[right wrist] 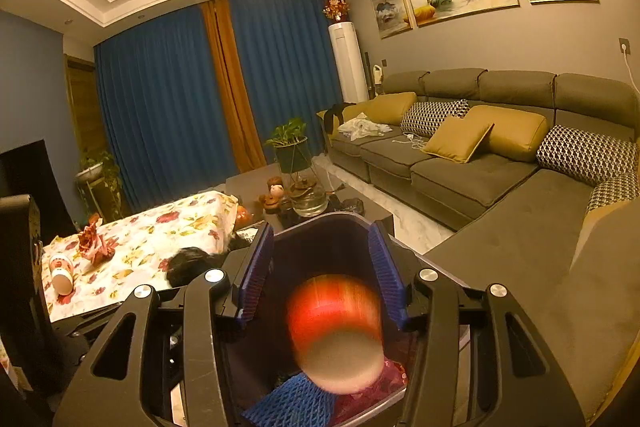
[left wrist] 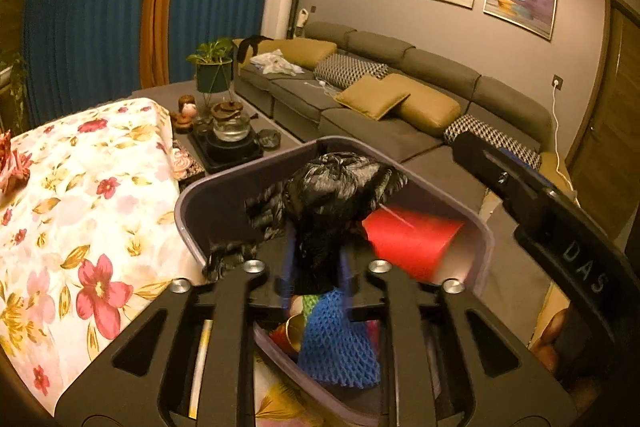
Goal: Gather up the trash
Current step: 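Move both tools back over the table toward the white cup and red snack bag, then grasp the red snack bag with the right tool and lift it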
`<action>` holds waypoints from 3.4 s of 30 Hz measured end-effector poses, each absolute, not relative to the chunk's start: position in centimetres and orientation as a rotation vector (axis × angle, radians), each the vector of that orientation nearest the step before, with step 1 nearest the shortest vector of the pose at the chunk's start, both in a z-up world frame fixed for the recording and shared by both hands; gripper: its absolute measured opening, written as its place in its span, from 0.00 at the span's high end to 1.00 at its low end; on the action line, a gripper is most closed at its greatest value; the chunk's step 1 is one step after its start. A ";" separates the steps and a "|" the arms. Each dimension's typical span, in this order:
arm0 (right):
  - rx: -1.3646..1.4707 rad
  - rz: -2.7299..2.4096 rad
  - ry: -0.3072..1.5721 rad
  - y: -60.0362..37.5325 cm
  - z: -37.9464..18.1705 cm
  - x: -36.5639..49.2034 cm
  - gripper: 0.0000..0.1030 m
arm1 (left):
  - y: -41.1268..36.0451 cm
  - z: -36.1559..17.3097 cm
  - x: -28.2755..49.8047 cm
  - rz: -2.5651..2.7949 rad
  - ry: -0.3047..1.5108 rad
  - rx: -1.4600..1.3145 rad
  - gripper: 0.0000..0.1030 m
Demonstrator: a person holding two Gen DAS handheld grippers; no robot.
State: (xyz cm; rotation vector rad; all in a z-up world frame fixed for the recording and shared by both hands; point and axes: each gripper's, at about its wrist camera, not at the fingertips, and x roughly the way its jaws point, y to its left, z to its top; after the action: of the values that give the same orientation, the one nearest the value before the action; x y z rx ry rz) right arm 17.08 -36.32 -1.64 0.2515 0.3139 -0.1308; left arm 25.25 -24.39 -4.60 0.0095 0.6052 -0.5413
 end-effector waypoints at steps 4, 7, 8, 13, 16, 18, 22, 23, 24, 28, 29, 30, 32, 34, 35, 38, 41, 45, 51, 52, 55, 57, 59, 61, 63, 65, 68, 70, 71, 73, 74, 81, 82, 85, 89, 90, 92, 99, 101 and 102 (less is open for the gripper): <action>0.266 -0.137 0.309 -36.4 -1.5 16.8 0.46 | -23.6 -4.7 25.1 -0.533 0.589 -0.004 0.35; 0.272 -0.143 0.297 -36.6 -1.2 16.3 0.42 | -22.8 -4.5 25.0 -0.516 0.582 -0.013 0.29; 0.272 -0.144 0.294 -36.7 -1.1 16.3 0.41 | -22.4 -4.4 25.0 -0.506 0.581 -0.022 0.28; 0.262 -0.137 0.277 -36.0 -0.5 15.8 0.35 | -20.6 -3.9 24.6 -0.456 0.577 -0.059 0.22; 0.250 -0.126 0.267 -35.1 0.0 15.6 0.31 | -19.3 -3.3 24.3 -0.399 0.563 -0.060 0.20; 0.241 -0.114 0.264 -34.4 0.3 15.6 0.29 | -18.0 -3.0 24.0 -0.346 0.555 -0.063 0.20; 0.224 -0.077 0.270 -32.8 0.6 15.7 0.27 | -14.4 -2.5 24.0 -0.228 0.546 -0.077 0.19; 0.218 -0.063 0.274 -32.1 0.6 15.8 0.27 | -13.6 -2.4 24.0 -0.200 0.545 -0.080 0.19; 0.215 -0.052 0.276 -31.6 0.6 15.9 0.26 | -12.4 -2.3 24.0 -0.161 0.541 -0.085 0.19; 0.190 0.008 0.287 -28.4 0.9 16.6 0.26 | -8.1 -1.7 23.8 -0.026 0.525 -0.091 0.19; 0.186 0.020 0.290 -27.8 1.0 16.8 0.26 | -6.7 -1.6 23.8 0.015 0.520 -0.093 0.19; 0.179 0.045 0.297 -26.5 1.1 17.2 0.26 | -5.7 -1.5 23.7 0.042 0.518 -0.094 0.19; 0.165 0.077 0.304 -24.8 1.2 17.7 0.25 | -3.7 -1.3 23.4 0.092 0.509 -0.099 0.19; 0.143 0.114 0.311 -22.7 1.2 18.3 0.25 | -1.2 -1.0 23.2 0.163 0.499 -0.100 0.19; 0.131 0.138 0.318 -21.2 1.3 18.9 0.25 | 0.0 -0.9 23.1 0.193 0.494 -0.103 0.19; 0.116 0.189 0.336 -18.1 1.3 20.2 0.25 | 3.1 -0.8 22.8 0.249 0.487 -0.112 0.19; 0.099 0.243 0.357 -14.4 1.4 22.0 0.25 | 6.1 -0.7 22.8 0.304 0.486 -0.114 0.19; 0.066 0.293 0.370 -9.8 1.5 24.5 0.25 | 9.2 -0.5 22.7 0.348 0.481 -0.135 0.19; 0.034 0.332 0.384 -4.6 1.0 27.9 0.24 | 12.4 0.1 23.7 0.407 0.464 -0.151 0.19; 0.033 0.335 0.389 -4.1 0.8 28.4 0.24 | 12.9 0.1 23.9 0.414 0.462 -0.158 0.19; 0.031 0.342 0.412 -2.4 0.2 30.4 0.24 | 14.2 0.0 25.0 0.430 0.465 -0.176 0.19; 0.028 0.345 0.419 -1.7 -0.3 31.6 0.23 | 14.9 -0.3 25.8 0.450 0.471 -0.176 0.19; 0.029 0.348 0.427 -1.0 -0.7 32.6 0.21 | 15.4 -0.6 26.4 0.467 0.472 -0.174 0.19; 0.038 0.367 0.451 -0.1 -1.4 33.7 0.21 | 16.3 -1.1 27.0 0.485 0.479 -0.173 0.19; 0.038 0.390 0.468 0.7 -2.0 34.4 0.21 | 17.5 -1.8 27.4 0.514 0.493 -0.185 0.19; 0.019 0.407 0.478 2.0 -2.5 35.0 0.21 | 18.4 -2.3 27.6 0.533 0.507 -0.203 0.19; -0.013 0.417 0.486 3.6 -3.1 36.0 0.21 | 19.4 -2.7 27.6 0.534 0.516 -0.227 0.19; -0.006 0.411 0.492 4.0 -3.2 36.9 0.21 | 19.5 -2.7 27.5 0.534 0.514 -0.236 0.19; 0.000 0.408 0.496 4.1 -3.2 37.5 0.20 | 19.6 -2.8 27.6 0.533 0.513 -0.239 0.19; 0.001 0.400 0.500 4.4 -3.3 38.5 0.20 | 19.6 -2.8 27.6 0.528 0.516 -0.243 0.19; -0.002 0.396 0.508 4.8 -3.4 39.3 0.20 | 19.6 -2.8 27.5 0.527 0.513 -0.241 0.19; -0.004 0.356 0.555 6.4 -4.5 43.5 0.18 | 20.6 -2.9 27.5 0.592 0.499 -0.250 0.17; -0.003 0.351 0.560 6.6 -4.6 43.9 0.18 | 21.0 -3.0 27.5 0.611 0.502 -0.261 0.17; -0.009 0.334 0.572 7.2 -5.0 44.9 0.18 | 22.1 -3.3 27.4 0.647 0.507 -0.286 0.17; -0.017 0.335 0.593 7.9 -5.4 45.8 0.29 | 22.8 -3.7 27.6 0.662 0.517 -0.303 0.17; -0.024 0.335 0.611 8.1 -5.7 46.1 0.35 | 22.8 -3.7 27.6 0.665 0.518 -0.301 0.17; -0.027 0.338 0.631 8.4 -5.9 46.5 0.43 | 22.7 -3.9 27.5 0.669 0.522 -0.296 0.17; -0.041 0.343 0.680 8.9 -6.5 47.0 0.71 | 22.6 -4.2 27.8 0.663 0.533 -0.290 0.17; -0.042 0.351 0.684 8.6 -6.6 46.9 0.86 | 22.5 -4.2 27.8 0.662 0.533 -0.287 0.17; -0.039 0.353 0.686 8.5 -6.7 46.8 0.88 | 22.5 -4.2 27.8 0.663 0.532 -0.289 0.17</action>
State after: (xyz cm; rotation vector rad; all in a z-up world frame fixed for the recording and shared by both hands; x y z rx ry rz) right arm 46.83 8.54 -6.65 -0.0394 0.6864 0.3529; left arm 27.81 22.52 -4.17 -0.2895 0.5321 0.6627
